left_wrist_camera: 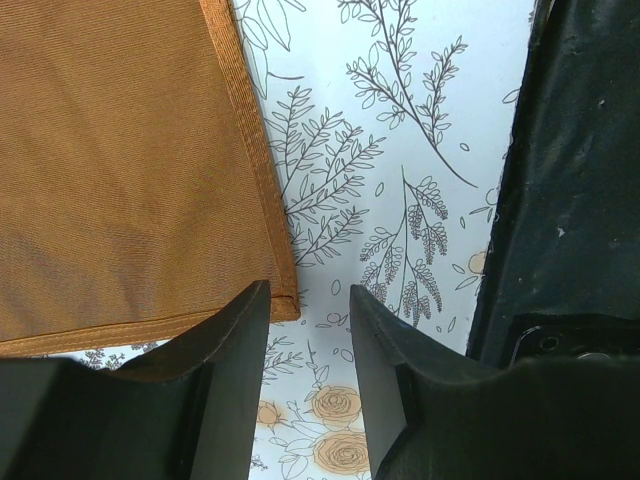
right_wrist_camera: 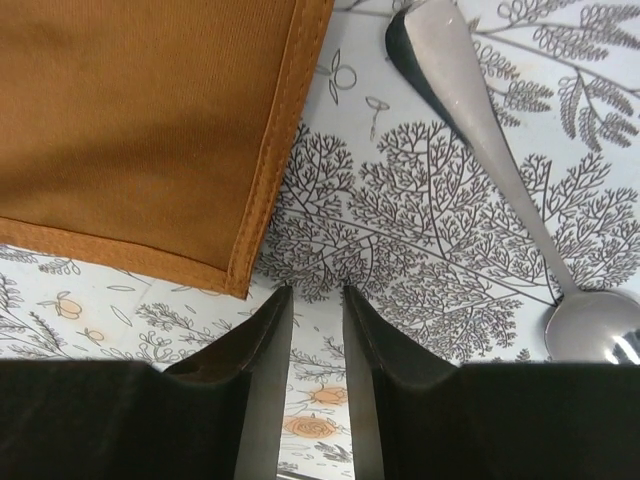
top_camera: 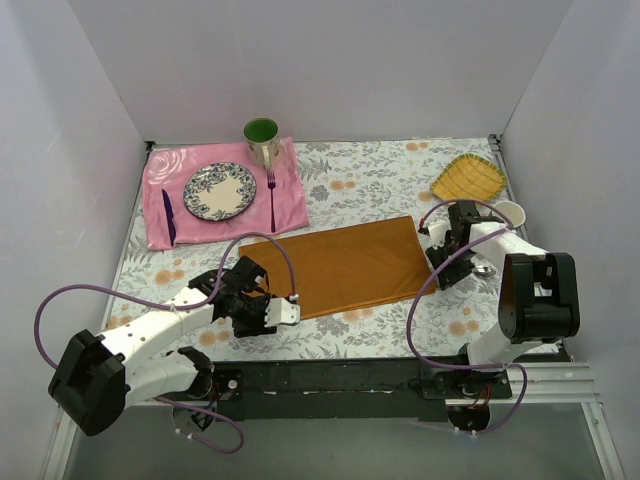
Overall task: Fold the napkin into a case and place the utensils inside
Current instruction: Smooth out the rectangle-folded napkin at the center of the board.
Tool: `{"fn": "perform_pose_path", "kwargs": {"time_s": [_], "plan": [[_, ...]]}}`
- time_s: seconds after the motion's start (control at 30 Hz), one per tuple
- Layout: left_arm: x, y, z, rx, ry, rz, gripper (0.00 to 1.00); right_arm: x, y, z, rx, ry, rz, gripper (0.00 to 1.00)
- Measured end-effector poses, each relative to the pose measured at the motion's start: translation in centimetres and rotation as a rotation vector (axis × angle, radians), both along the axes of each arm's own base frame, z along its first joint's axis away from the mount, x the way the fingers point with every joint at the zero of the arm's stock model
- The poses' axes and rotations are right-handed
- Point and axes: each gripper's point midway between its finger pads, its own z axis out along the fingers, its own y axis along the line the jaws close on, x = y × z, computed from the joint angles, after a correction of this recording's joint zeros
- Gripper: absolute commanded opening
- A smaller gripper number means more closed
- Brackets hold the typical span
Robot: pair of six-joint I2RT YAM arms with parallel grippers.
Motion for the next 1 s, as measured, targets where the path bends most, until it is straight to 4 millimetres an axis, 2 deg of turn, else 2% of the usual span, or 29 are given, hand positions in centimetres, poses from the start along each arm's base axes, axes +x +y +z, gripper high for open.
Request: {"fn": "perform_pose_path", "kwargs": {"time_s": [0.17, 0.6, 1.0], "plan": [[0.0, 0.0, 0.0, 0.000, -0.001, 0.000, 0.36, 0.6, 0.8, 0.2, 0.057, 0.003, -0.019, 0.35], [-0.2, 0.2, -0.2, 0.002, 0.002, 0.000, 0.36, 0.2, 2.6, 1.1, 0.180, 0.041, -0.017, 0.35], [-0.4, 0.3, -0.3, 0.004, 0.003, 0.007, 0.33, 0.0, 2.4, 0.5, 0.166, 0.062, -0.025, 0.35]]}}
